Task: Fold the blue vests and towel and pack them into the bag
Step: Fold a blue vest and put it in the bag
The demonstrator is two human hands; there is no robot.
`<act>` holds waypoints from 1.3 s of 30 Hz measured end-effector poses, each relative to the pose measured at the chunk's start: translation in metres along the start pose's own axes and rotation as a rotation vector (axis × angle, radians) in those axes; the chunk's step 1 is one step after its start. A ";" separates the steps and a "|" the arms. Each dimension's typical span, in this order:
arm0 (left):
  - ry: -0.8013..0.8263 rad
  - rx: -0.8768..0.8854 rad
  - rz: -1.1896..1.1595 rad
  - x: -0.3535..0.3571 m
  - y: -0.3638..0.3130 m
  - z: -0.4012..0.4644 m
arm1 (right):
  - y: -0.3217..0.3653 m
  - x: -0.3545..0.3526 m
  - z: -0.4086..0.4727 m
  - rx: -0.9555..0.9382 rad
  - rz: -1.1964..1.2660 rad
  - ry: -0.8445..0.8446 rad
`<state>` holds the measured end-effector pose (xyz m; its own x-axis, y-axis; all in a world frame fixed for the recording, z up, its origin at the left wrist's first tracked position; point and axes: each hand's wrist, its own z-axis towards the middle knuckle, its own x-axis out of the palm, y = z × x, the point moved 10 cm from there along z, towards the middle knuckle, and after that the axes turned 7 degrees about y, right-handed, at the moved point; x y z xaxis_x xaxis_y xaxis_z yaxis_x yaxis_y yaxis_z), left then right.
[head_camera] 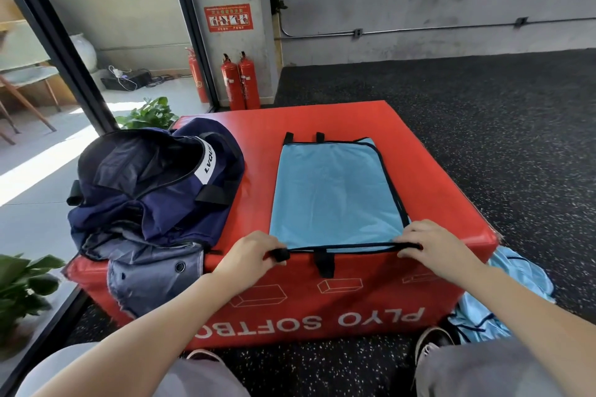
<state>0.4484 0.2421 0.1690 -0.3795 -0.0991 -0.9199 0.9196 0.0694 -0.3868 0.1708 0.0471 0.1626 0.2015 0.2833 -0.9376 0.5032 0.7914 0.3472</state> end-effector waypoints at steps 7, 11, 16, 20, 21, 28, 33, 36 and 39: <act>-0.031 -0.068 -0.039 -0.005 -0.003 -0.001 | 0.005 -0.002 0.000 -0.012 0.001 0.030; -0.006 -0.132 -0.118 -0.008 0.002 -0.003 | 0.013 -0.010 0.000 0.014 0.052 0.057; -0.009 -0.211 -0.267 -0.027 0.000 -0.002 | 0.004 -0.024 -0.005 0.140 0.302 0.089; -0.048 -0.192 -0.665 -0.041 0.003 0.004 | 0.005 -0.040 -0.003 0.138 0.466 0.069; -0.055 -0.186 -0.752 -0.043 0.002 0.006 | 0.006 -0.045 -0.001 0.136 0.504 0.057; -0.243 -0.243 -0.675 -0.072 0.017 0.040 | -0.010 -0.066 0.030 0.179 0.580 -0.025; -0.337 -0.306 -0.550 -0.090 0.031 0.084 | -0.030 -0.077 0.074 0.209 0.540 -0.083; -0.373 -0.346 -0.538 -0.092 0.046 0.113 | -0.040 -0.078 0.106 0.216 0.531 -0.096; -0.395 -0.400 -0.543 -0.086 0.065 0.139 | -0.055 -0.078 0.135 0.268 0.510 -0.128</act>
<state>0.5551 0.1172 0.2324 -0.6319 -0.5627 -0.5329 0.4804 0.2552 -0.8391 0.2406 -0.0918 0.2191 0.5657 0.5112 -0.6471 0.5072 0.4030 0.7618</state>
